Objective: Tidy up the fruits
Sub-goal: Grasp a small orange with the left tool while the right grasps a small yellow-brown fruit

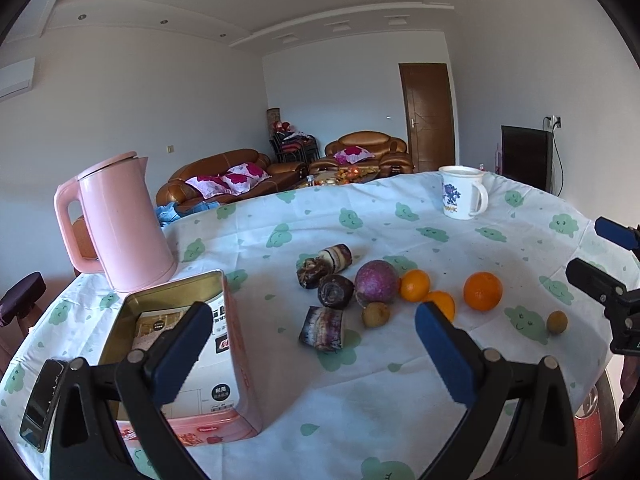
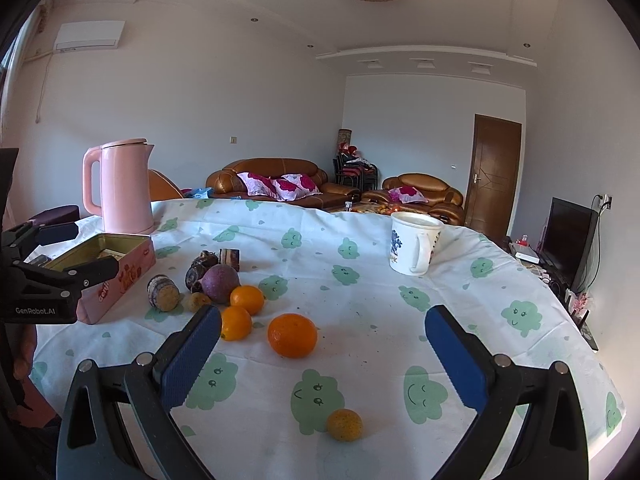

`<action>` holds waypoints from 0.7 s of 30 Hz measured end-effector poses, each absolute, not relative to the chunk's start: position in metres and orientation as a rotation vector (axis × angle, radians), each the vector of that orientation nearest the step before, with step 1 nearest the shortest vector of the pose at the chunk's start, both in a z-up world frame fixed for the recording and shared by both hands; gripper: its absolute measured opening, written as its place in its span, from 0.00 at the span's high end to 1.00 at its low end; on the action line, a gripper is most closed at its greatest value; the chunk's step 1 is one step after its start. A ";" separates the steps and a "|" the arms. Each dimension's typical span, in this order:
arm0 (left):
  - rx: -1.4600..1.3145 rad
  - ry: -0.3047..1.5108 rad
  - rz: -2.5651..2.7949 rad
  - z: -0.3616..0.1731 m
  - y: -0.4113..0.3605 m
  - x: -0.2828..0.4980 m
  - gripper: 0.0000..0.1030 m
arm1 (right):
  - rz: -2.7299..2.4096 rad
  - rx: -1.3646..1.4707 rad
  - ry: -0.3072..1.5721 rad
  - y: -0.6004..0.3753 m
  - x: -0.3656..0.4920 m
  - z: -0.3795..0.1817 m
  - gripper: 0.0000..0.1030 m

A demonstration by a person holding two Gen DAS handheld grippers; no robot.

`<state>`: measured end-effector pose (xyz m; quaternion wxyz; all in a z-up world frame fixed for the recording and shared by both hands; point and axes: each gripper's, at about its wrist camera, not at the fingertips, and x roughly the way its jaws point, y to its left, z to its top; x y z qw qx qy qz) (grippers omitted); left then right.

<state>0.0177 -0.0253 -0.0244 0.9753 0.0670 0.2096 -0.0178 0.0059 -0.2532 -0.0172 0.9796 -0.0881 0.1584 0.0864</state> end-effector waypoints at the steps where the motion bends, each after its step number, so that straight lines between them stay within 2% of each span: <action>1: 0.142 0.430 -0.043 -0.026 -0.029 0.020 0.00 | 0.170 -0.173 0.328 -0.257 0.006 -0.019 0.01; 8: 0.172 0.479 -0.120 -0.035 -0.057 0.034 0.00 | 0.121 -0.158 0.402 -0.285 0.007 -0.045 0.02; 10: 0.170 0.506 -0.145 -0.038 -0.064 0.039 0.00 | 0.116 -0.154 0.426 -0.291 0.008 -0.053 0.09; 12: 0.170 0.528 -0.165 -0.041 -0.071 0.045 0.00 | 0.128 -0.137 0.459 -0.294 0.010 -0.061 0.21; 16: 0.172 0.564 -0.184 -0.047 -0.079 0.056 0.00 | 0.152 -0.130 0.493 -0.294 0.014 -0.071 0.24; 18: 0.163 0.581 -0.198 -0.048 -0.081 0.062 0.01 | 0.168 -0.130 0.505 -0.291 0.016 -0.074 0.39; 20: 0.160 0.607 -0.210 -0.049 -0.084 0.069 0.10 | 0.197 -0.122 0.532 -0.289 0.019 -0.078 0.48; 21: 0.158 0.622 -0.222 -0.049 -0.086 0.072 0.12 | 0.208 -0.123 0.542 -0.288 0.020 -0.081 0.49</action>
